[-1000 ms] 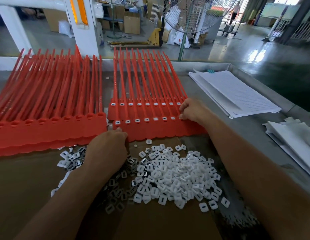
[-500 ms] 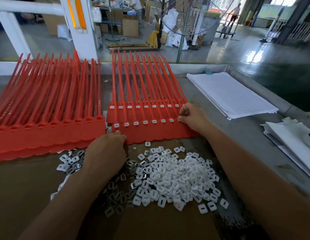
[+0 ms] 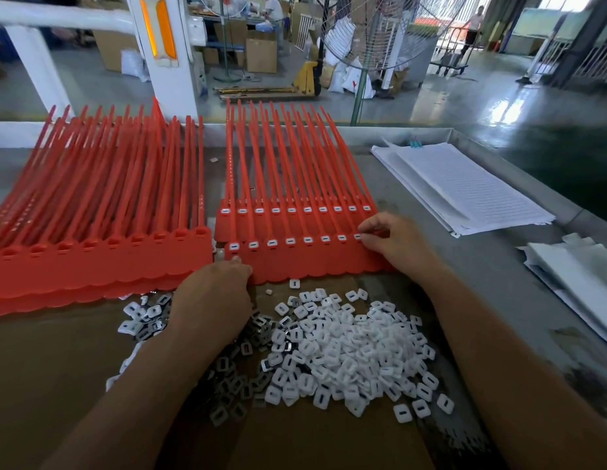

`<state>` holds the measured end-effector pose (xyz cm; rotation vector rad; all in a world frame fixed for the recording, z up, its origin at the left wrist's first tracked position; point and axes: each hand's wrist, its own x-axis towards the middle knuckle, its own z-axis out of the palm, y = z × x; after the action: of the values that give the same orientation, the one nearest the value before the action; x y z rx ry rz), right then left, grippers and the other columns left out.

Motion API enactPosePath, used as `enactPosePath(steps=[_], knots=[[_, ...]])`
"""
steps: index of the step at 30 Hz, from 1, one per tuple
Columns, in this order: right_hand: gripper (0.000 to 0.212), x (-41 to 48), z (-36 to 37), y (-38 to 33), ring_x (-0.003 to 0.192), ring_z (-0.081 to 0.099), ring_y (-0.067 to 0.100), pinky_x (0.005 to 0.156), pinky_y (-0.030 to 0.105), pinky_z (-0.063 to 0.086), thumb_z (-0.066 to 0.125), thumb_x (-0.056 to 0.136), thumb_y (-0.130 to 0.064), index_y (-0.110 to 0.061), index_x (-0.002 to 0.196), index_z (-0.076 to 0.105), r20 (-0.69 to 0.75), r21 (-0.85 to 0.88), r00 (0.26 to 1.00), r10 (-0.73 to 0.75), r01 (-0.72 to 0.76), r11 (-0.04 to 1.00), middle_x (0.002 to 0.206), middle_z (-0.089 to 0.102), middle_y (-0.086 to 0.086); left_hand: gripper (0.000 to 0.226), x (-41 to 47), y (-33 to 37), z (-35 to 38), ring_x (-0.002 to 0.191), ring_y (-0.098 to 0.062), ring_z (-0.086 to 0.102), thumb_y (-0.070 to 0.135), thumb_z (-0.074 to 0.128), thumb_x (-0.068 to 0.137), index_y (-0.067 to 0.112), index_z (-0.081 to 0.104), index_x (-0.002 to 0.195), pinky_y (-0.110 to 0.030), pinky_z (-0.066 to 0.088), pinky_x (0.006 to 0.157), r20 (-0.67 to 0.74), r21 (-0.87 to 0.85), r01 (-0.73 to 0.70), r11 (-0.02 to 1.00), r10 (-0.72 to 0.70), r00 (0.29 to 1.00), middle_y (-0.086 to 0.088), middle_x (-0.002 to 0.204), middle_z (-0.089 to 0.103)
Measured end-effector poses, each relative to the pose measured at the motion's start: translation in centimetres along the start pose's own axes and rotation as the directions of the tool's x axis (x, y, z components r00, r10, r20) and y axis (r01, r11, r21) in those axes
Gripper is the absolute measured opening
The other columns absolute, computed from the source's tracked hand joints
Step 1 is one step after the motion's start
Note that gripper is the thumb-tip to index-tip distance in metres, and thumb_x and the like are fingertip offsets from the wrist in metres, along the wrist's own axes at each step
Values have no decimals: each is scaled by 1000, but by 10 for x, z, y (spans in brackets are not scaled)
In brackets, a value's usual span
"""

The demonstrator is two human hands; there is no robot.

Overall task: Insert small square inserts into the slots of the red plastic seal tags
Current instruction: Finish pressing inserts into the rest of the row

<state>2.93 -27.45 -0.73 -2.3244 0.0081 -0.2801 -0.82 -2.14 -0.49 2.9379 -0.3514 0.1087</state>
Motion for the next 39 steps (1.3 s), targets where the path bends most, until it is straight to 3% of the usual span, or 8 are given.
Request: enactPosePath(steps=[4, 8, 14, 18, 23, 29, 33, 39], knots=[[23, -14, -12, -15, 71, 59, -5, 71, 16, 43, 70, 78, -11, -33, 72, 63, 216, 45, 975, -54, 45, 998, 72, 64, -17, 39, 0, 0, 1, 117, -17, 49, 10, 35, 90, 19, 52, 124, -29, 40, 93, -2, -5, -6, 1000, 6, 1000, 3, 135, 48], [22, -26, -10, -35, 68, 58, -12, 62, 3, 42, 72, 76, -15, -35, 75, 65, 487, -18, 867, -104, 129, 991, 71, 63, -29, 39, 0, 0, 1, 117, -17, 49, 10, 36, 89, 19, 52, 124, -29, 41, 93, -1, -5, -5, 1000, 5, 1000, 3, 135, 48], [18, -31, 3, -39, 64, 57, -12, 63, 5, 43, 75, 74, -13, -30, 76, 68, 584, -38, 808, -78, 123, 992, 66, 64, -27, 38, 0, 0, 1, 116, -17, 50, 10, 37, 89, 18, 54, 122, -29, 41, 92, -6, -1, -10, 1000, 10, 1000, 3, 133, 49], [20, -30, 5, -38, 66, 54, -14, 61, 2, 41, 75, 74, -16, -32, 69, 63, 580, -85, 812, -62, 136, 987, 64, 60, -31, 40, -1, 1, 1, 117, -17, 49, 10, 37, 89, 19, 52, 125, -29, 40, 93, -14, -2, -11, 1000, 11, 1000, 3, 134, 49], [22, -30, 5, -38, 65, 53, -14, 61, 8, 42, 73, 76, -15, -32, 70, 60, 560, -127, 827, -52, 147, 981, 71, 61, -18, 39, -1, 1, 0, 115, -17, 51, 10, 37, 89, 19, 54, 123, -29, 42, 91, -13, -6, -8, 1000, 8, 1000, 3, 132, 51], [21, -30, 4, -42, 62, 51, -13, 60, 9, 40, 70, 79, -15, -31, 71, 59, 584, -155, 810, -51, 173, 973, 72, 58, -16, 41, -1, 1, 0, 118, -16, 50, 11, 37, 89, 20, 51, 127, -29, 42, 92, -11, 7, -13, 1000, 14, 1000, 3, 136, 48], [16, -33, -1, -41, 62, 57, -9, 60, 13, 44, 64, 84, -16, -27, 76, 57, 518, -40, 854, -52, 84, 996, 68, 63, -13, 39, -1, 0, 1, 115, -16, 51, 11, 37, 89, 21, 51, 125, -29, 43, 90, -4, 5, -4, 1000, 4, 1000, 4, 134, 49], [17, -22, -12, -31, 53, 57, 0, 53, 16, 42, 56, 89, -9, -19, 76, 51, 276, 171, 961, 27, -76, 982, 66, 63, -4, 39, -1, 1, -1, 114, -17, 52, 11, 38, 89, 20, 53, 124, -29, 43, 89, -23, 5, -12, 1000, 12, 1000, 4, 131, 51]])
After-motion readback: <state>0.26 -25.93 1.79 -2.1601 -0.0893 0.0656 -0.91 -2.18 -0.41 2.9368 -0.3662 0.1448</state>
